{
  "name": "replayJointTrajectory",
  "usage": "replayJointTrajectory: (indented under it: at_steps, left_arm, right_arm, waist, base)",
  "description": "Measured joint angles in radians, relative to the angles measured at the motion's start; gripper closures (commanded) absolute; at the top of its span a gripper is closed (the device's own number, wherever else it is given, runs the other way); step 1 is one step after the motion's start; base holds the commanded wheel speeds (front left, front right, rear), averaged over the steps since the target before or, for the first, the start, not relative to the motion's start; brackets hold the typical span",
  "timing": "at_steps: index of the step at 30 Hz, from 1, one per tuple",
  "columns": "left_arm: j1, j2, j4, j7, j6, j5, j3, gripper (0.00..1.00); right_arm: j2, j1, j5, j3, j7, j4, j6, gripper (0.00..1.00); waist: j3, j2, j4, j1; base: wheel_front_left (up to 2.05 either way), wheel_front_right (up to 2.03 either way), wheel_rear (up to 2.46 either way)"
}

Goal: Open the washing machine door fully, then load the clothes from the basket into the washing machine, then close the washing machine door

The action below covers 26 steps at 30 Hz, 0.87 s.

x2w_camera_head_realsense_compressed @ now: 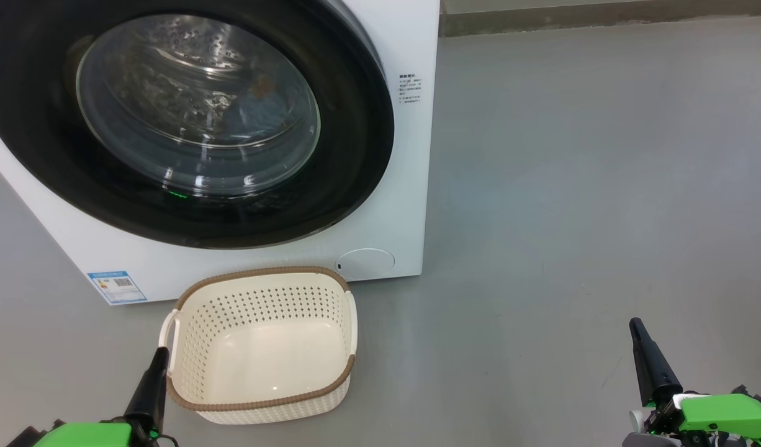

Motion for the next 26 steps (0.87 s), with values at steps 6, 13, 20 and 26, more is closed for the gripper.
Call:
replayJointTrajectory:
  at_steps: [6,13,20,26]
  left_arm:
    - [0.0,0.0,0.0,0.0,0.0,0.0,0.0,1.0]
    - [0.0,0.0,0.0,0.0,0.0,0.0,0.0,1.0]
    - [0.0,0.0,0.0,0.0,0.0,0.0,0.001,1.0]
    - [0.0,0.0,0.0,0.0,0.0,0.0,0.001,1.0]
  right_arm:
    - [0.0,0.0,0.0,0.0,0.0,0.0,0.0,1.0]
    - [0.0,0.0,0.0,0.0,0.0,0.0,0.0,1.0]
    - [0.0,0.0,0.0,0.0,0.0,0.0,0.0,1.0]
    - [0.0,0.0,0.0,0.0,0.0,0.0,0.0,1.0]
  waist:
    - [0.0,0.0,0.0,0.0001]
    - [0.0,0.0,0.0,0.0]
    - [0.0,0.0,0.0,0.0]
    - [0.0,0.0,0.0,0.0]
  base:
    - [0.0,0.0,0.0]
    - [0.0,0.0,0.0]
    - [0.0,0.0,0.0]
    - [0.0,0.0,0.0]
